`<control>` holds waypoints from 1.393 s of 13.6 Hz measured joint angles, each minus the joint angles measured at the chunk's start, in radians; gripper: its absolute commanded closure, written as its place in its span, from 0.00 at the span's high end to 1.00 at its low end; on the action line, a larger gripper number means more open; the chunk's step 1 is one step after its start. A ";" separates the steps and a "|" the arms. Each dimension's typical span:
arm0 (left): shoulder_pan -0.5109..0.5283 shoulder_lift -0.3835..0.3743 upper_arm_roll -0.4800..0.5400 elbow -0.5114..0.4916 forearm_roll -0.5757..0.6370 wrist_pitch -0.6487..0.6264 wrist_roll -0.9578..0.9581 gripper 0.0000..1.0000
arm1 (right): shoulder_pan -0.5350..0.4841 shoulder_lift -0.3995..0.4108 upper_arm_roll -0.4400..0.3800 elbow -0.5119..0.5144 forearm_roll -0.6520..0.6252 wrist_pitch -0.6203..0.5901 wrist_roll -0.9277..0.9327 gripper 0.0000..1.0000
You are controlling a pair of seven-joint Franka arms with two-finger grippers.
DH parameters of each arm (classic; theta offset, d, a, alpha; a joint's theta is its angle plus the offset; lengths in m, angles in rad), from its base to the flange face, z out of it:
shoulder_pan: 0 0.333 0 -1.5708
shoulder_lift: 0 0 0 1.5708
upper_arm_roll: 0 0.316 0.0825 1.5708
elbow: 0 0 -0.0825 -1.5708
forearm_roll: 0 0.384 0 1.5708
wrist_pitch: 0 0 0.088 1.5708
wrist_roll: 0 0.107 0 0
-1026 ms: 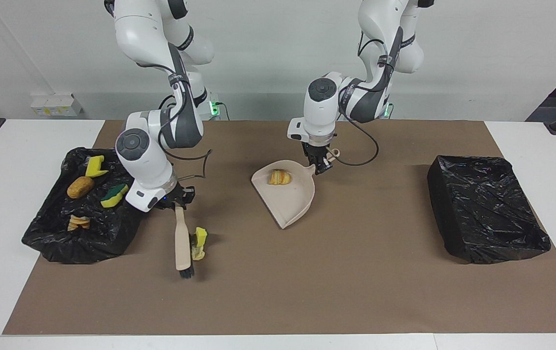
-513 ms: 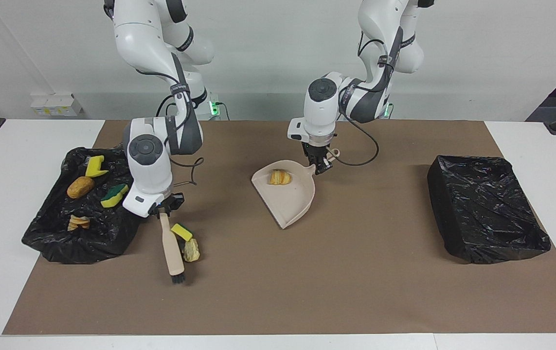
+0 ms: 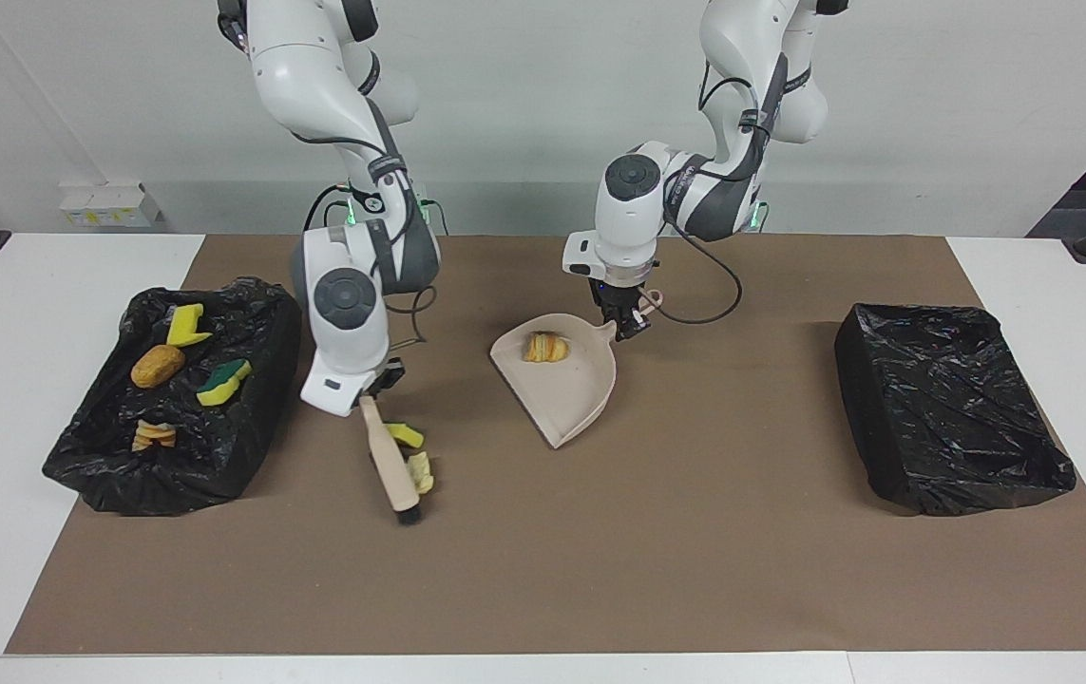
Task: Sweep and dump trash in bin
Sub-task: 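Sweep the sponge piece into the dustpan with the right gripper's brush, then carry the loaded dustpan to the bin nearest the left gripper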
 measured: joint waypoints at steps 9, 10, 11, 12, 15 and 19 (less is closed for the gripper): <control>0.005 0.000 0.003 -0.006 0.000 0.000 -0.001 0.00 | 0.171 -0.111 0.019 -0.133 0.443 -0.144 0.010 0.00; 0.005 0.000 0.003 -0.006 0.000 0.000 -0.001 0.00 | 0.177 -0.120 0.020 -0.138 0.492 -0.162 0.010 0.00; 0.005 0.000 0.003 -0.006 0.000 0.000 -0.001 0.00 | 0.187 -0.126 0.021 -0.138 0.515 -0.167 0.011 0.00; 0.005 0.000 0.003 -0.006 0.000 0.000 -0.001 0.00 | 0.195 -0.132 0.021 -0.135 0.521 -0.166 0.015 0.00; 0.005 0.000 0.003 -0.006 -0.001 0.000 -0.001 0.00 | 0.160 -0.145 0.013 -0.107 0.513 -0.181 0.019 0.00; 0.012 0.000 0.006 -0.006 -0.001 0.001 0.000 0.00 | 0.072 -0.166 0.009 -0.057 0.427 -0.219 0.018 0.00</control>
